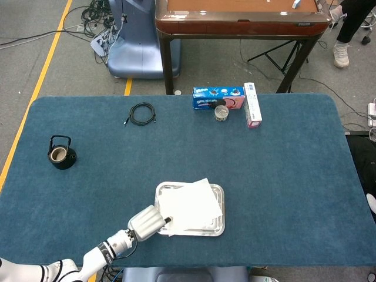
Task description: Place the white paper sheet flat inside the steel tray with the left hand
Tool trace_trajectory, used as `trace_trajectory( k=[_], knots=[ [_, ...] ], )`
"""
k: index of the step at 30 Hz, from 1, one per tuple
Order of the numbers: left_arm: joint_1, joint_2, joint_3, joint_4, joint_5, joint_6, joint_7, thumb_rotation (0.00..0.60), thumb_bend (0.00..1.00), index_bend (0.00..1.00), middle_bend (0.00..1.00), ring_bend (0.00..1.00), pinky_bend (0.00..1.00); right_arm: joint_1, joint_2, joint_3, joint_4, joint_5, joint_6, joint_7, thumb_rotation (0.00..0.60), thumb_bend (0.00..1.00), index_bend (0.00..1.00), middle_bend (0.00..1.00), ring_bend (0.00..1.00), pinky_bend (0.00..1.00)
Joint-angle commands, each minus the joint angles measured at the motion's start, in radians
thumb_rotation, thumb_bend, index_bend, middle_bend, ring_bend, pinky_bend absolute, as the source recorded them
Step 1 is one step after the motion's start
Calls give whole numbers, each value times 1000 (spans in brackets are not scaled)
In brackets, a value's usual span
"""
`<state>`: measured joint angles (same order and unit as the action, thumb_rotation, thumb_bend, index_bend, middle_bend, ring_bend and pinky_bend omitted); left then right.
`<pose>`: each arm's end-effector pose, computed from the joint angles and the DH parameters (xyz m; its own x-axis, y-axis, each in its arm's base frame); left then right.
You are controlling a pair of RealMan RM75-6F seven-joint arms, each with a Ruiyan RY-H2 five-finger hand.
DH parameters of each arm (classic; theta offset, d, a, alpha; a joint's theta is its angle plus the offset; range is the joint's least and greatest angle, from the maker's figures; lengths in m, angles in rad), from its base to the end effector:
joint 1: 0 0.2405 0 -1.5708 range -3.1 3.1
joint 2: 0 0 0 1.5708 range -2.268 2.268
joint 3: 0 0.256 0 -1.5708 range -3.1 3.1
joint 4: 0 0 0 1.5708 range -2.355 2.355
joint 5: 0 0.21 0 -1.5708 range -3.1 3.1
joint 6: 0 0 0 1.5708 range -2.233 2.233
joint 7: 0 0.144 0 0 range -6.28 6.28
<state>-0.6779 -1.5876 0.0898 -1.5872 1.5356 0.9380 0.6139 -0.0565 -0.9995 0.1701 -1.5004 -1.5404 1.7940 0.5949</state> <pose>-0.1389 0.2262 -0.0682 0.7705 0.1002 0.6295 0.4368 -0.8022 -0.4070 -0.3202 -0.1505 0.2609 0.0334 0.3390 0.9402 -0.9890 -0.1241 0.0799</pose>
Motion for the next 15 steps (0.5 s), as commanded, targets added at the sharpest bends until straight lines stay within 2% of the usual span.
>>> trace_trajectory(
  k=[1, 15],
  knots=[
    [0, 0, -1, 5, 0, -2, -1, 600, 577, 307, 1000, 1000, 1000, 0, 0, 0, 0, 0, 0, 1, 600, 259, 479, 501, 361, 322],
    [4, -1, -10, 51, 7, 5, -6, 600, 576, 307, 1000, 1000, 1000, 0, -2, 1, 1, 0, -2, -1, 600, 259, 479, 501, 361, 322]
  ],
)
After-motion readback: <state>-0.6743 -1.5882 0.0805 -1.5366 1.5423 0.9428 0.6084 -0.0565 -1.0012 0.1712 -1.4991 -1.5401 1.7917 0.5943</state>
